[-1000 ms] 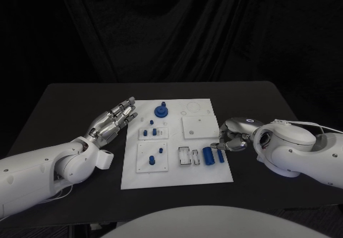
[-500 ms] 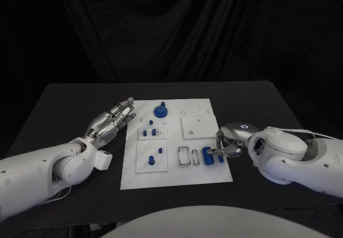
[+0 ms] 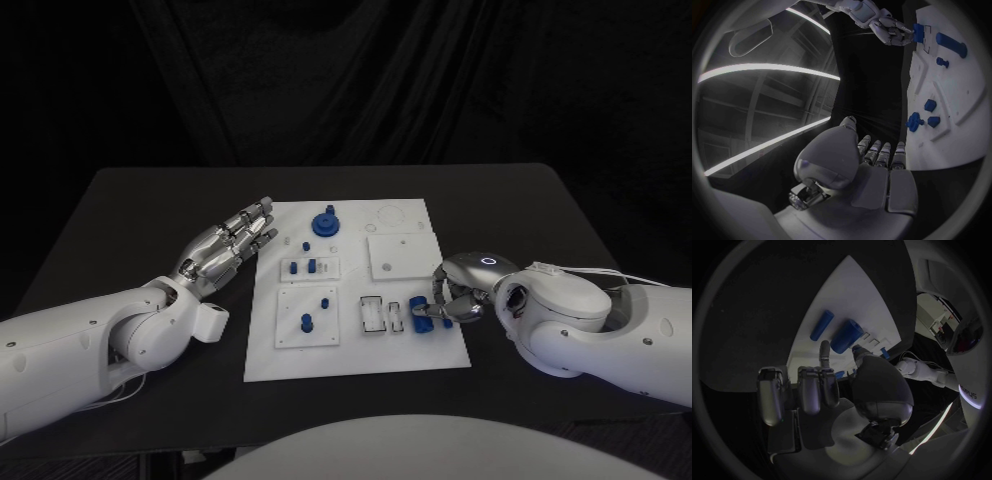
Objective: Assemble the parts on the task board
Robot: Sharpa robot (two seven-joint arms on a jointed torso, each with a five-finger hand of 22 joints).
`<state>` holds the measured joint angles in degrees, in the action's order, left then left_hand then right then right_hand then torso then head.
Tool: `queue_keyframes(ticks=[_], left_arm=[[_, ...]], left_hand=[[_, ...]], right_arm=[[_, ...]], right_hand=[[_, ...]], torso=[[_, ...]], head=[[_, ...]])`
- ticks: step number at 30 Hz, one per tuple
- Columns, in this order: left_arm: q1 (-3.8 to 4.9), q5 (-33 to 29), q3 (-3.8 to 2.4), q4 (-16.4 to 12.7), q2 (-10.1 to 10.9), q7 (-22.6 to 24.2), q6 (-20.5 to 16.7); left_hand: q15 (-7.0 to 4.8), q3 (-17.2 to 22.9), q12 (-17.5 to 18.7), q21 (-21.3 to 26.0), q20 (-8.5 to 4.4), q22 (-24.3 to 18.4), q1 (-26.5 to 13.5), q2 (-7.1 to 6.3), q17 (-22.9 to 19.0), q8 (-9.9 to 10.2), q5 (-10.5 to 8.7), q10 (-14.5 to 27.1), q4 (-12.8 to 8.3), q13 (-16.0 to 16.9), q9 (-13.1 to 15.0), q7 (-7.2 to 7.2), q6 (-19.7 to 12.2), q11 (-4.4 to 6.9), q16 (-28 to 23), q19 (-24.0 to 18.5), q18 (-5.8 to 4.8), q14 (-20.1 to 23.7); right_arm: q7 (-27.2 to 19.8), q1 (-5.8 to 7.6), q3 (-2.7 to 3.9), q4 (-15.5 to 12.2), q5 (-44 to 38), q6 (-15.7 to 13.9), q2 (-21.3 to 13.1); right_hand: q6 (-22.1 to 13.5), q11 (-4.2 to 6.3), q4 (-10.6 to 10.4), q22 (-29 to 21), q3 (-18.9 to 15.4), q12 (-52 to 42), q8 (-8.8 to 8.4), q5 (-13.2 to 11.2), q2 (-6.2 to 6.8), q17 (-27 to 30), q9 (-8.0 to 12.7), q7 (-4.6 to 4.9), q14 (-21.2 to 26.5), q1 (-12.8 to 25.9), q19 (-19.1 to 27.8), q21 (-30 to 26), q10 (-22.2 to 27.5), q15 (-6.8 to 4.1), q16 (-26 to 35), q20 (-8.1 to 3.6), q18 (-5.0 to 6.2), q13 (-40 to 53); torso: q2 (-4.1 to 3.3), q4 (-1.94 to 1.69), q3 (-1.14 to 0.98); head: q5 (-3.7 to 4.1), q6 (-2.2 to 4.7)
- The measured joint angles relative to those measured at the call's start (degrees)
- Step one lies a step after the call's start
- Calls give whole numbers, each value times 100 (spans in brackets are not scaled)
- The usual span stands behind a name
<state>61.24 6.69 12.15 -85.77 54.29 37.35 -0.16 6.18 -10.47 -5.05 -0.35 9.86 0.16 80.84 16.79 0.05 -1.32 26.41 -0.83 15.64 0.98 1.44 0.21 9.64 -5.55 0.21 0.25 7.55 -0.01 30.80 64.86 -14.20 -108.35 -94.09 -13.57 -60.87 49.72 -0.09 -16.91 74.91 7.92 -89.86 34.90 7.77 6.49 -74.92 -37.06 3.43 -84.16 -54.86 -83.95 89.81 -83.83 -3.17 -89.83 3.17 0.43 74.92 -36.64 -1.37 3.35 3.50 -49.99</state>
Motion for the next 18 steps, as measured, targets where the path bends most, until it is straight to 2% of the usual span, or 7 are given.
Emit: queue_keyframes(ticks=[8, 18], left_arm=[[-12, 0, 0, 4, 0, -10, 17], [-38, 0, 0, 19, 0, -29, 37]], left_hand=[[0, 47, -22, 0, 12, 2, 44, -2, 1, 0, 31, 0, -15, 0, 0, 20, 21, 0, 0, 12, 0, 0], [39, 96, -22, 0, 40, 1, 73, -32, 3, 0, 52, 0, -64, 0, 6, 72, 72, 0, 0, 0, 0, -1]], right_arm=[[27, -48, 1, 83, -24, -11, 119], [49, -156, 1, 225, -34, -4, 251]], right_hand=[[75, 21, -23, 0, -73, 0, 0, -323, 129, 0, -49, -32, 14, 129, 0, 0, -21, -28, 0, 0, 0, 0], [133, 41, -23, 4, -73, 0, 0, -289, 115, 0, -67, -50, 20, 115, -1, 0, -1, -62, 0, -41, 1, -1]], torso=[[13, -8, -1], [20, -9, 3]], head=[[12, 0], [-2, 0]])
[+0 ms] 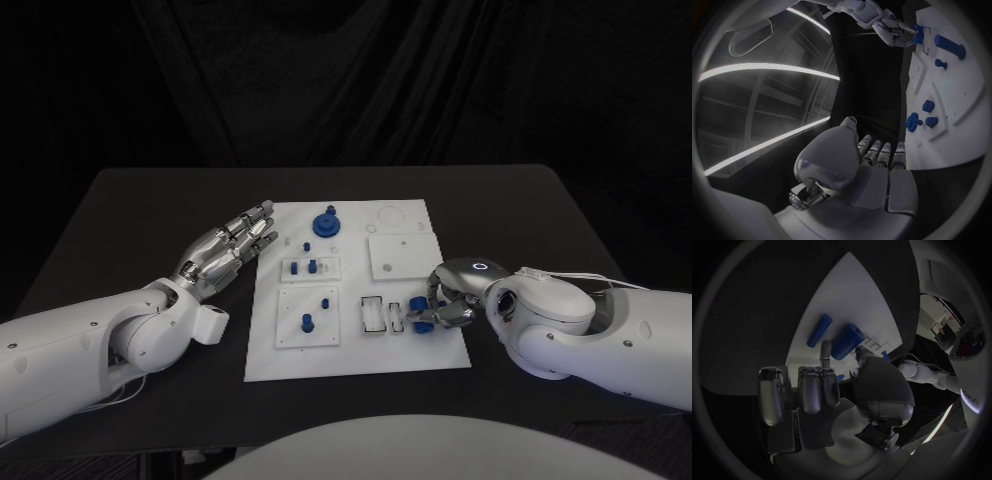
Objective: Assemble the parts on the task board
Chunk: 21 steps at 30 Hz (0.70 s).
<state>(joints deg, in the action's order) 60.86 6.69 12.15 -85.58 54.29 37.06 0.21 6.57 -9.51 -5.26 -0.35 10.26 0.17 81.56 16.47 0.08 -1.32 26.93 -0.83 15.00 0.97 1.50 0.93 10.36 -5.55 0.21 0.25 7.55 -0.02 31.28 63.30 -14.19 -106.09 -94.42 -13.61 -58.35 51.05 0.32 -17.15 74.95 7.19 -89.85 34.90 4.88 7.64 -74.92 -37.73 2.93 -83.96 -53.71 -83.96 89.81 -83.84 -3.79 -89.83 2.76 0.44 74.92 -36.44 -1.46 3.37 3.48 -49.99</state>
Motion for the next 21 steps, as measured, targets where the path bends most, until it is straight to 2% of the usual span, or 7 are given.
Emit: queue_keyframes(ticks=[4, 8, 11, 12, 15, 18, 21], left_arm=[[-34, 0, -2, 1, 5, -12, 8], [-70, 0, 1, -8, 16, -21, 14], [-85, 0, 1, -10, 22, -27, 21], [-91, 0, 1, -10, 25, -29, 23], [-100, 0, 1, -10, 31, -36, 27], [-105, 0, 0, -9, 33, -42, 31], [-111, 0, -1, -7, 33, -48, 35]], left_hand=[[0, -1, 0, 0, 0, 0, 0, 0, 1, 0, 22, 0, 1, 0, 0, 0, 0, 0, 0, 0, 0, 0], [0, -1, 0, 0, 0, 0, 0, 0, 1, 0, 22, 0, 1, 0, 0, 0, 0, 0, 0, 0, 0, 0], [0, 15, 0, 0, 0, 0, 0, 0, 1, 0, 22, 0, -15, 0, 0, 0, 0, 0, 0, 0, 0, 0], [0, 15, 0, 0, 0, 0, 19, 20, 1, 0, 22, 0, -15, 0, 0, 0, 0, 0, 0, 0, 0, 0], [0, 15, 0, 0, 0, 0, 23, 23, 1, 0, 22, 16, -15, 0, 0, 0, 0, -15, 0, 0, 0, 0], [0, 30, 0, 0, 0, 0, 45, 0, 2, 0, 45, 1, -31, 0, -1, 0, 0, -40, 0, 0, 0, 0], [0, 30, 0, 0, 0, 0, 45, 0, 2, 0, 45, 1, -31, 0, -1, 0, 0, -40, 0, 0, -1, 0]], right_arm=[[28, -50, 0, 45, -3, 28, 69], [80, -94, 8, 81, -9, 90, 121], [107, -100, 24, 95, -15, 133, 156], [109, -103, 29, 95, -15, 141, 168], [109, -105, 39, 93, 0, 144, 179], [106, -106, 40, 92, 65, 115, 181], [99, -109, 40, 88, 219, 36, 166]], right_hand=[[0, 20, 18, 0, 21, 0, -42, 203, -64, 0, -5, 0, 0, -64, 0, 0, -20, 0, 0, 0, 0, 0], [1, 20, 40, -1, 139, 0, -123, 832, -199, 0, -58, 0, 0, -199, 0, 0, -20, 0, 0, 0, 0, 0], [23, 20, 89, -1, 269, 0, -188, 1536, -232, 0, -63, 23, -5, -378, -13, 0, -20, -5, 0, -27, 0, 0], [34, 20, 121, -1, 340, 0, -201, 1889, -193, 0, -73, 34, -7, -506, 0, 0, -20, -33, 0, -41, 1, 0], [53, 53, 231, -1, 470, 0, -271, 2580, -109, 0, -79, 12, 0, -822, 0, 0, -11, -40, 0, -41, 0, 0], [62, 62, 232, -1, 470, 0, -279, 3271, 65, 1, -110, -1, -16, -996, -6, 0, -19, -65, 0, -75, 1, -1], [64, 81, 197, -2, 505, 0, -285, 3882, 159, 1, -178, -4, 1, -1090, 0, 0, 0, -81, 0, -81, 1, -1]], torso=[[-2, -7, 1], [-2, -7, 1], [-2, -6, 1], [-3, -6, 1], [-5, -4, 0], [-5, -1, -3], [-5, -1, -3]], head=[[8, 0], [-10, 0], [-20, 0], [-24, 0], [-43, 0], [-55, 0], [-79, 0]])
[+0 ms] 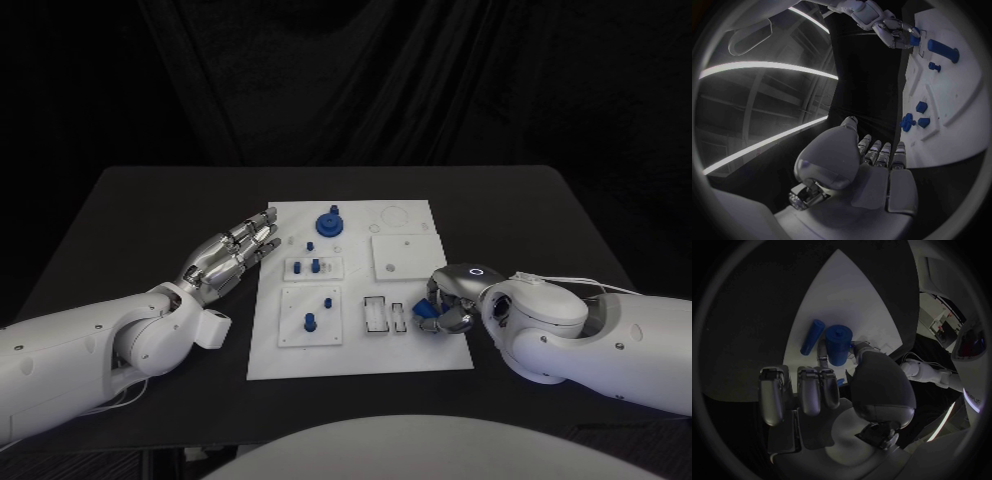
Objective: Assemble the parts on the task board
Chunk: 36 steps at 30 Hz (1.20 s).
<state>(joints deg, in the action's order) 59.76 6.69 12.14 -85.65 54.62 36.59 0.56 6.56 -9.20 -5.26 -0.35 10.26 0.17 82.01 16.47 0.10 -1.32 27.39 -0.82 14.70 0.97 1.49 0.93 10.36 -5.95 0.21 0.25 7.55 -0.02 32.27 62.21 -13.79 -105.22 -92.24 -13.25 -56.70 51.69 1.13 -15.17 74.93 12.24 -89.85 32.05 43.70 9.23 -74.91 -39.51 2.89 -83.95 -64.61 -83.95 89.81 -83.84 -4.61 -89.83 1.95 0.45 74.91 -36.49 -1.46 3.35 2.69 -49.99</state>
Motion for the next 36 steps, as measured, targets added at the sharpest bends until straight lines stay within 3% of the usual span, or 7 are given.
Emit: queue_keyframes(ticks=[3, 10, 16, 20, 25, 28, 36], left_arm=[[-6, 0, 0, 0, 3, -5, 5], [-12, 0, 1, 0, 14, -9, 10], [-13, 0, 1, 7, 2, -10, 14], [-13, 0, 1, 10, -5, -10, 16], [-13, 0, -1, 21, -22, -10, 20], [-16, 0, 0, 40, -44, -10, 26], [-19, 0, 0, 45, -57, -10, 55]], left_hand=[[0, 0, 0, 0, 0, 0, 0, 0, -1, 0, 0, 0, 0, 0, 0, 0, 0, 0, 0, 0, 0, 0], [0, 0, 0, 0, 0, 0, 0, 0, -5, 0, 0, 0, 0, 5, 0, 0, 0, 0, 0, 0, 0, 0], [0, 9, 0, 0, 0, 0, 0, 0, -5, 0, 0, 0, -9, 5, -1, 0, 0, 0, 0, 0, 0, 0], [0, 16, 0, 0, 0, 0, 0, 0, -4, 0, 0, 0, -16, 4, -1, 0, 0, 0, 0, 0, 0, 0], [0, 16, 0, 0, 0, 0, 0, 0, -4, 0, 0, 0, -16, 4, -1, 0, 0, 1, 0, 0, 0, 0], [0, 16, 0, 0, 0, 0, 0, 0, -4, 0, 0, 20, -16, 4, -1, 0, 0, -20, 0, 0, 0, 0], [-1, 16, 0, 0, 0, -1, 0, 0, -2, 0, 0, 21, -16, 4, -1, 0, 0, -20, 0, 0, 0, 0]], right_arm=[[-14, -2, 0, -17, 277, -149, -45], [-119, 1, -29, -182, 1257, -605, -178], [-363, 194, -14, -340, 2430, -1111, -215], [-497, 245, -13, -400, 3008, -1314, -209], [-618, 275, -17, -409, 3655, -1422, -119], [-665, 281, -17, -370, 3886, -1429, -42], [-703, 282, -19, -247, 4167, -1413, 116]], right_hand=[[-4, 0, -13, 0, 13, 0, 39, 249, 34, 0, -44, 2, 0, -34, 0, 0, 0, 0, 0, 0, 0, 0], [-56, 0, -12, -1, 14, 0, 98, 355, 48, 0, -82, -8, 1, -48, 0, 0, 1, 0, 0, 0, 0, 0], [-78, 0, -43, -1, 46, 0, 99, 356, 45, 0, -162, -6, 1, -45, 0, 0, 1, 0, 0, 0, 0, 0], [-100, -1, -68, -1, 71, 0, 99, 353, -38, 0, -163, -3, 1, 39, 0, 0, 2, 0, 0, 0, 0, 0], [-119, 0, -137, -1, 141, 0, 91, -240, -174, 0, -164, -5, 1, 174, 0, 0, 2, 0, 0, 0, 0, 0], [-130, -1, -145, -2, 156, 0, 56, -458, -212, 0, -163, -13, 1, 212, 0, 0, 2, 0, 0, 0, -1, 0], [-151, -1, -158, -2, 170, 0, 12, -680, -233, 0, -148, 4, 1, 233, 0, 0, 2, 0, 0, 0, 0, 0]], torso=[[0, -1, -1], [1, -2, -2], [2, -2, -1], [2, -2, -1], [3, -13, 4], [3, -14, 8], [-1, -14, 9]], head=[[-24, 0], [-71, 0], [-92, 0], [-113, 0], [-133, 0], [-142, 0], [-172, 0]])
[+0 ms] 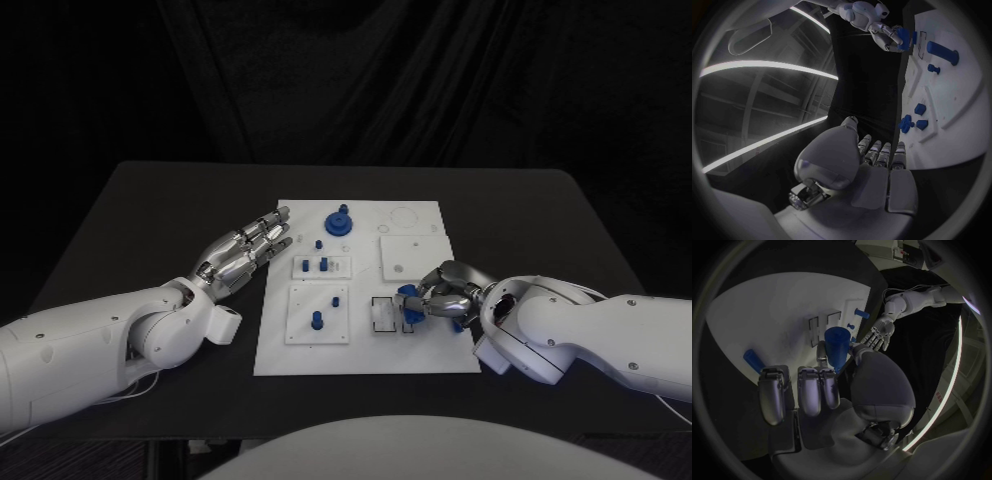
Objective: Assemble the parts on the task board
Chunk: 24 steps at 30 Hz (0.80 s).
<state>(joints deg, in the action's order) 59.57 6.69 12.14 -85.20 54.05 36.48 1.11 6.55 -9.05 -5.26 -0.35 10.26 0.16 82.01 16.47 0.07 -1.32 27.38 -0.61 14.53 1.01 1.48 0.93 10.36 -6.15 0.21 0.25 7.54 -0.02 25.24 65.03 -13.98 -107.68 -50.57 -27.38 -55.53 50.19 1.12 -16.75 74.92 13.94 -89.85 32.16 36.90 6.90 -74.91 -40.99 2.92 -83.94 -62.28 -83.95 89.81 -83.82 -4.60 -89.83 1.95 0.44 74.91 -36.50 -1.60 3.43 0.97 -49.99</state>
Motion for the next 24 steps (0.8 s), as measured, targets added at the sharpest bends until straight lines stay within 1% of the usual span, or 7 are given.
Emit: queue_keyframes(ticks=[3, 10, 12, 14, 16, 20, 24], left_arm=[[0, 0, 0, -2, 23, 0, 5], [-1, 0, 0, 7, 15, -1, 22], [-2, 0, 0, 11, 7, -2, 29], [-3, 0, 0, 14, 1, -2, 35], [-3, 0, 0, 19, -1, -3, 44], [-3, 0, 0, 35, -3, -5, 53], [-8, 0, 0, 40, -9, -6, 63]], left_hand=[[0, 0, 0, 0, 0, 0, 0, 0, 1, 0, 0, 0, 0, 0, 0, 0, 0, 0, 0, 0, 0, 0], [16, 0, -23, 0, 21, 4, 0, 0, 2, 0, 0, 0, 0, 0, 0, 0, 0, 0, 0, 21, 1, 16], [21, 0, -23, 0, 21, 5, 0, 0, 2, 0, 0, 0, 0, 0, 0, 0, 0, 0, 0, 21, 0, 21], [21, 0, -23, 0, 21, 5, 0, 0, 2, 0, 0, 0, 0, 0, 0, 0, 0, 0, 0, 21, 1, 21], [21, 0, -23, 0, 21, 5, 0, 0, 2, 0, 0, 0, 0, 0, 0, 0, 0, 0, 0, 21, 0, 21], [21, 0, -23, 0, 21, 5, 0, 0, 2, 0, 0, 0, 0, 0, 0, 0, 0, 0, 0, 21, 1, 21], [42, 0, -23, 0, 21, 5, 0, 0, 2, 0, 0, 0, 0, 0, 0, 0, 0, 0, 0, 21, 0, 0]], right_arm=[[0, -1, 0, 48, 50, 10, 63], [22, -23, -1, 185, 75, 65, 256], [34, -39, 0, 220, 66, 86, 308], [45, -58, 0, 243, 56, 103, 342], [55, -75, 0, 258, 46, 118, 370], [67, -86, 0, 281, 28, 140, 407], [75, -93, 0, 292, 13, 164, 419]], right_hand=[[-2, 0, 0, 0, 0, 0, -1, -85, -28, 0, 9, 0, 0, 27, 0, 0, 0, 0, 0, 0, 0, 0], [-65, -21, 33, -1, 65, 0, -57, -665, -152, 0, 10, 25, -1, 78, -19, 0, -21, 42, 0, 22, -1, 0], [-71, -21, 38, -1, 70, 0, -67, -727, -182, 0, 11, 29, -1, 115, 0, 0, -21, 42, 0, 42, 0, 0], [-89, -33, 47, -1, 57, 0, -67, -782, -170, 0, 17, 44, -16, 176, 0, 0, -9, 58, 0, 42, 0, 0], [-95, -62, 38, -1, -61, 0, -90, -906, -176, 0, 20, 46, -4, 230, 0, 0, -20, 70, 0, 42, 0, 0], [-101, -62, 32, -1, -163, 0, -95, -1077, -178, 0, 33, 41, 3, 306, -10, 0, -20, 77, 0, 52, -1, 0], [-103, -62, 25, -1, -234, 0, -104, -1180, -198, 0, 34, 41, 3, 355, -20, -26, -20, 77, 0, 62, -1, 0]], torso=[[-3, 1, 0], [-4, 5, 1], [-7, 9, 1], [-7, 11, -1], [-6, 13, -3], [-4, 8, -3], [-4, 7, -6]], head=[[-34, 0], [-60, 0], [-71, 0], [-80, 0], [-86, 0], [-90, 0], [-94, 0]])
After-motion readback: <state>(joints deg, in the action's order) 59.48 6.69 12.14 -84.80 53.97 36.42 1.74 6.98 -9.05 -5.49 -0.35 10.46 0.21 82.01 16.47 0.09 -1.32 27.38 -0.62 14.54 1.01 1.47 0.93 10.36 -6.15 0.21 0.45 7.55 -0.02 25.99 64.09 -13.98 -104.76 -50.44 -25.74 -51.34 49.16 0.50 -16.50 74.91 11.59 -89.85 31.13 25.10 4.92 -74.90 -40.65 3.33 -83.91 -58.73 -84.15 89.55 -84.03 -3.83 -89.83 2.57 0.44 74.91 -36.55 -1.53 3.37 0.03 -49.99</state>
